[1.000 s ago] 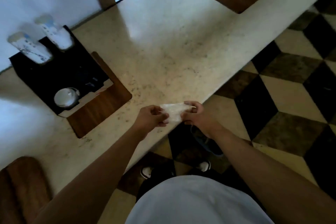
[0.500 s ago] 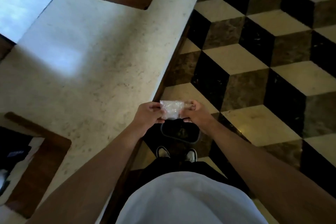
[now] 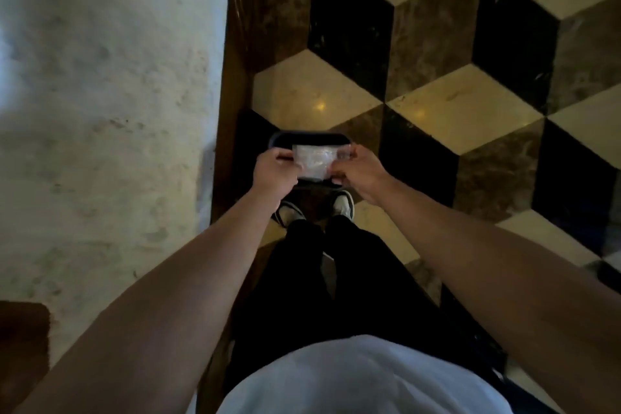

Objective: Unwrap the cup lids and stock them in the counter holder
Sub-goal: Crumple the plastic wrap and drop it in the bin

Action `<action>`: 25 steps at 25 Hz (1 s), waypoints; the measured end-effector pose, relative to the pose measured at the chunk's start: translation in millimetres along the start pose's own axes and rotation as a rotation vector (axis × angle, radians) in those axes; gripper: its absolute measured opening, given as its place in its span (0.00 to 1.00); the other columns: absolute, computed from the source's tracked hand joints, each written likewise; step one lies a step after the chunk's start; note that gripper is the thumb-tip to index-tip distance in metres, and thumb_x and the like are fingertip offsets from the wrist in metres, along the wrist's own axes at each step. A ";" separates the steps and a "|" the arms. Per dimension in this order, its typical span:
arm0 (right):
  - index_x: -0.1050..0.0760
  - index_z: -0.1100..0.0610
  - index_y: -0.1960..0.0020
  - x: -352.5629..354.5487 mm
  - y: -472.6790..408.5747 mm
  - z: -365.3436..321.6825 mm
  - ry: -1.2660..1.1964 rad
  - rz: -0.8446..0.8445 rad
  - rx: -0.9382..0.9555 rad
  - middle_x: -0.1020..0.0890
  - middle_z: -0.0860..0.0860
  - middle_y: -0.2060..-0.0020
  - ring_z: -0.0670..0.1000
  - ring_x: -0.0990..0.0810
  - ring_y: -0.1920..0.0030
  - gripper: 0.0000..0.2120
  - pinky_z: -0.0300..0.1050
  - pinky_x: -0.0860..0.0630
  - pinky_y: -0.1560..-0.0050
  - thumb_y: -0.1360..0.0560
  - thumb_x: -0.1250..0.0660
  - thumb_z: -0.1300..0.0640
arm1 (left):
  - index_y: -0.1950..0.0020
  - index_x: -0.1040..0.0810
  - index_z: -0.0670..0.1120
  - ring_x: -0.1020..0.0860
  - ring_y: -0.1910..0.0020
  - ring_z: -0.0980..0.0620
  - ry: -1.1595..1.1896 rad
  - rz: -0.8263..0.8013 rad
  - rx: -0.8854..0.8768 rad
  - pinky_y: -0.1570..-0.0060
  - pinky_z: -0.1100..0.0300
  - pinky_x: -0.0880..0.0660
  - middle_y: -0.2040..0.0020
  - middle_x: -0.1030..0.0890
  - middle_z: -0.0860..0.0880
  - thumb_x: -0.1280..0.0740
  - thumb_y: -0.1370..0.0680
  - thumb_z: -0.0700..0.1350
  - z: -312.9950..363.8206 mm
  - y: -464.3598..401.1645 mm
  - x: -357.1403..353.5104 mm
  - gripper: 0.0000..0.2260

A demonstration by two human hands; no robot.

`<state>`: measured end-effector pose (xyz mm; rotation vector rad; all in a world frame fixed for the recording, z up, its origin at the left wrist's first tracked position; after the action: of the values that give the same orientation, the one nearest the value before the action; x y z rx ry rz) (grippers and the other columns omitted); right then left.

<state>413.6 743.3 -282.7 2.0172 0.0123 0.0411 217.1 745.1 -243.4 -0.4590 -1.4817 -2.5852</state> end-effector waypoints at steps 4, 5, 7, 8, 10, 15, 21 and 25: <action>0.26 0.57 0.48 -0.3 -77.7 47.7 0.057 0.021 -0.079 0.20 0.57 0.56 0.49 0.18 0.69 0.18 0.42 0.22 0.70 0.35 0.26 0.68 | 0.49 0.20 0.47 0.17 0.48 0.45 -0.111 0.045 0.033 0.44 0.46 0.18 0.49 0.16 0.46 0.29 0.23 0.35 -49.5 -65.5 -34.3 0.08; 0.27 0.56 0.49 -5.1 -99.7 59.4 0.084 0.012 -0.077 0.20 0.57 0.58 0.49 0.20 0.71 0.16 0.41 0.23 0.71 0.33 0.27 0.67 | 0.48 0.19 0.46 0.17 0.47 0.44 -0.158 0.073 0.014 0.44 0.47 0.18 0.49 0.16 0.46 0.29 0.23 0.36 -60.3 -83.1 -40.0 0.07; 0.27 0.55 0.51 -15.9 -144.5 87.5 0.141 -0.014 -0.092 0.21 0.57 0.60 0.53 0.19 0.67 0.14 0.49 0.19 0.65 0.32 0.27 0.67 | 0.49 0.18 0.47 0.17 0.47 0.45 -0.231 0.143 0.012 0.44 0.49 0.19 0.49 0.15 0.46 0.29 0.24 0.36 -87.4 -121.2 -49.9 0.07; 0.26 0.56 0.52 -20.1 -166.7 100.1 0.152 -0.010 -0.093 0.20 0.57 0.59 0.55 0.18 0.63 0.13 0.55 0.16 0.59 0.32 0.28 0.67 | 0.51 0.19 0.49 0.17 0.47 0.45 -0.242 0.165 0.032 0.44 0.50 0.19 0.50 0.15 0.47 0.29 0.24 0.36 -103.1 -141.8 -56.4 0.08; 0.25 0.58 0.49 -29.9 -211.6 116.7 0.151 0.016 -0.087 0.18 0.59 0.55 0.59 0.15 0.58 0.14 0.59 0.16 0.54 0.32 0.28 0.66 | 0.54 0.21 0.52 0.17 0.48 0.47 -0.223 0.205 0.090 0.44 0.50 0.18 0.50 0.15 0.48 0.29 0.24 0.36 -128.2 -179.3 -64.6 0.10; 0.23 0.52 0.51 -42.5 -307.7 148.6 0.222 0.025 -0.071 0.16 0.53 0.54 0.53 0.15 0.56 0.11 0.43 0.17 0.65 0.32 0.27 0.60 | 0.48 0.17 0.49 0.18 0.48 0.47 -0.271 0.205 0.096 0.46 0.55 0.20 0.48 0.15 0.46 0.28 0.25 0.37 -163.0 -268.7 -89.5 0.09; 0.24 0.52 0.56 -39.7 -361.8 177.5 0.202 0.055 -0.097 0.15 0.54 0.55 0.54 0.14 0.57 0.10 0.46 0.16 0.63 0.32 0.24 0.59 | 0.58 0.17 0.48 0.17 0.53 0.46 -0.354 0.078 0.112 0.59 0.59 0.24 0.58 0.16 0.48 0.27 0.26 0.41 -179.9 -319.9 -109.2 0.03; 0.22 0.58 0.41 -50.2 -366.2 189.9 0.167 0.009 -0.129 0.15 0.55 0.49 0.55 0.15 0.51 0.17 0.48 0.16 0.56 0.27 0.26 0.54 | 0.36 0.20 0.40 0.19 0.44 0.41 -0.374 0.090 0.138 0.51 0.54 0.23 0.43 0.17 0.41 0.30 0.23 0.46 -185.3 -327.2 -101.2 0.18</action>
<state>373.5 729.0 -696.0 1.8802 0.1046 0.2113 192.0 748.9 -632.0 -1.0091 -1.6885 -2.3993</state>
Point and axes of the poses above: each hand's wrist, its own y-axis away from the middle knuckle, its own x-axis out of the back of the hand, z = x × y, the point moved 8 cm from there along -y, towards the middle knuckle
